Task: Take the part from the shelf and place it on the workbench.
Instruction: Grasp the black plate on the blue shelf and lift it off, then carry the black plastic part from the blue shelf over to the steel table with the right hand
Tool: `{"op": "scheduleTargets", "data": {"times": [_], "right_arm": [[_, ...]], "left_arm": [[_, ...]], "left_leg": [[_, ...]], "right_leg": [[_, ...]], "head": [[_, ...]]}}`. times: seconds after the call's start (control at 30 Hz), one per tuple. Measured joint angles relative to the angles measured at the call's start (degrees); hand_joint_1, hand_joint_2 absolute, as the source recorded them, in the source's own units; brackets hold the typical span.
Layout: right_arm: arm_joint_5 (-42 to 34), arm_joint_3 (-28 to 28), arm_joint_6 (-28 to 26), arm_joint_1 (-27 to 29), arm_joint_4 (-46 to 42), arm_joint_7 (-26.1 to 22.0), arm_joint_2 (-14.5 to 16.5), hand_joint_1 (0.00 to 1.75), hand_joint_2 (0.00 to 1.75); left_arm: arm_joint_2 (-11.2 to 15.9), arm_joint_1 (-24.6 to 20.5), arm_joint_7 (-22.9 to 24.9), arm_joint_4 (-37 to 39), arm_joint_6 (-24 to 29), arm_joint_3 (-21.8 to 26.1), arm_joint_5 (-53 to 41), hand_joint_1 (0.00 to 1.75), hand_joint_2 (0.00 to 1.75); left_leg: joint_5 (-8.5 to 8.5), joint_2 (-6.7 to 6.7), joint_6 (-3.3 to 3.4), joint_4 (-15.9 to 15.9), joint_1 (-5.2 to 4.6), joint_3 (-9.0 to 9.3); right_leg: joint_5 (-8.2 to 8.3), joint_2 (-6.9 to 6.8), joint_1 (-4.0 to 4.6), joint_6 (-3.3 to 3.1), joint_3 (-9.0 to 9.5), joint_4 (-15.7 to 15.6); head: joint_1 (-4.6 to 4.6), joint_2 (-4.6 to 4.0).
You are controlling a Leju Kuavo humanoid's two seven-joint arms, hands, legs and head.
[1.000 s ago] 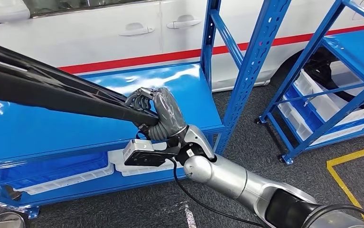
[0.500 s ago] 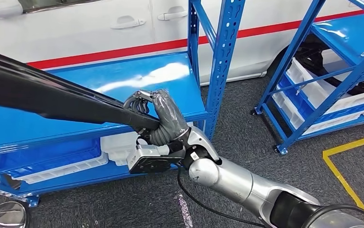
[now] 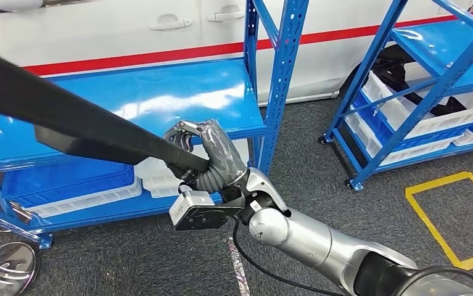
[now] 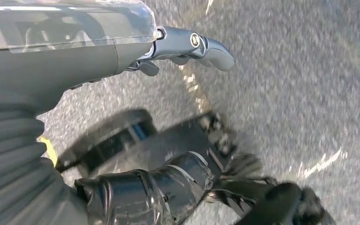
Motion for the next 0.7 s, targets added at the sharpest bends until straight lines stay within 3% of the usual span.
{"op": "scheduleTargets", "data": {"times": [0.07, 0.13, 0.2, 0.27, 0.3, 0.33, 0.4, 0.43, 0.47, 0.5, 0.57, 0.63, 0.7], "right_arm": [[-0.80, -0.01, 0.01, 0.06, -0.02, -0.39, -0.08, 1.75, 1.75], [-1.64, -0.01, 0.05, 0.06, -0.10, -0.93, -0.11, 1.75, 1.75], [-2.67, -0.01, 0.14, 0.09, -0.18, -1.55, -0.14, 1.75, 1.75], [-3.68, -0.01, 0.34, 0.09, -0.18, -2.12, -0.17, 1.75, 1.75], [-4.08, -0.01, 0.51, 0.06, -0.17, -2.38, -0.17, 1.75, 1.75], [-4.35, -0.01, 0.71, 0.01, -0.15, -2.63, -0.17, 1.75, 1.75], [-4.79, -0.01, 1.02, -0.05, -0.09, -3.27, -0.17, 1.75, 1.75], [-5.01, -0.01, 1.10, -0.06, -0.01, -3.60, -0.17, 1.75, 1.75], [-5.23, -0.01, 1.13, -0.06, 0.08, -3.89, -0.17, 1.75, 1.75], [-5.42, -0.01, 1.15, -0.06, 0.19, -4.11, -0.17, 1.75, 1.75], [-5.59, -0.01, 1.17, -0.07, 0.32, -4.39, -0.17, 1.75, 1.75], [-5.54, -0.01, 1.19, -0.08, 0.36, -4.60, -0.17, 1.75, 1.75], [-5.38, -0.01, 1.21, -0.11, 0.37, -4.75, -0.17, 1.75, 1.75]], "left_arm": [[0.33, 0.19, 0.42, -1.50, 0.01, 0.11, -0.25, 0.00, 1.75], [0.71, 0.44, 0.61, -2.77, 0.01, 0.50, -0.33, 0.00, 1.75], [1.09, 0.71, 0.65, -3.93, -0.01, 1.01, -0.46, 0.00, 1.75], [1.39, 0.90, 0.66, -4.87, -0.02, 1.40, -0.60, 0.00, 1.75], [1.50, 0.99, 0.66, -5.34, -0.02, 1.60, -0.64, 0.00, 1.75], [1.59, 1.05, 0.64, -5.74, -0.02, 1.77, -0.68, 0.00, 1.75], [1.64, 1.14, 0.16, -6.29, -0.09, 2.12, -0.57, 0.00, 1.75], [1.66, 1.21, -0.40, -6.36, -0.19, 2.39, -0.37, 0.00, 1.75], [1.68, 1.30, -1.13, -6.35, -0.33, 2.67, -0.08, 0.00, 1.75], [1.73, 1.40, -1.84, -6.32, -0.49, 2.92, 0.22, 0.00, 1.75], [1.81, 1.52, -2.91, -6.18, -0.77, 3.33, 0.54, 0.00, 1.75], [1.84, 1.50, -3.38, -6.04, -0.88, 3.82, 0.42, 0.00, 1.75], [1.86, 1.49, -3.50, -5.90, -0.88, 4.25, 0.28, 0.00, 1.75]], "left_leg": [[0.78, 0.00, -0.42, 1.20, 0.12, -2.15], [1.24, -0.08, -1.00, 2.77, 0.09, -3.97], [1.90, -0.18, -1.63, 3.63, 0.09, -4.89], [2.15, -0.25, -2.27, 3.90, 0.33, -5.46], [0.99, -0.28, -2.60, 4.73, 0.48, -6.02], [-1.15, -0.30, -2.89, 6.51, 0.59, -6.78], [-6.83, -0.30, -3.33, 13.06, 0.72, -8.56], [-8.52, -0.30, -3.41, 16.47, 0.75, -9.09], [-8.91, -0.31, -3.37, 18.83, 0.74, -9.04], [-8.01, -0.34, -3.21, 19.35, 0.70, -8.15], [-5.05, -0.38, -2.57, 14.75, 0.45, -3.40], [-5.29, -0.32, -1.92, 6.14, -0.02, 2.86], [-6.52, -0.27, -1.26, 1.19, -0.48, 5.63]], "right_leg": [[2.52, -0.01, -0.41, 0.33, 4.26, -3.92], [1.17, 0.11, -0.38, 0.29, 9.47, -11.25], [-0.38, 0.25, 0.07, -0.43, 11.38, -14.79], [0.47, 0.07, 0.14, -1.48, 10.44, -14.89], [1.12, -0.03, 0.12, -2.00, 9.84, -14.98], [1.84, -0.14, 0.05, -2.41, 9.11, -15.08], [3.27, -0.19, 0.20, -2.89, 7.51, -15.05], [3.97, -0.22, 0.34, -2.97, 6.61, -15.01], [4.65, -0.25, 0.47, -3.02, 5.69, -14.97], [5.31, -0.27, 0.57, -3.03, 4.80, -14.94], [6.58, -0.27, 0.65, -2.94, 3.18, -14.92], [7.66, -0.27, 0.63, -2.56, 2.28, -15.01], [8.67, -0.42, 0.47, -1.90, 2.31, -15.51]], "head": [[0.01, 0.00], [-0.01, 0.00], [-0.05, 0.00], [-0.07, 0.00], [-0.07, 0.00], [-0.07, 0.00], [-0.07, 0.00], [-0.08, 0.00], [-0.07, 0.00], [-0.07, 0.00], [-0.07, 0.00], [-0.04, 0.00], [-0.06, -0.01]]}}
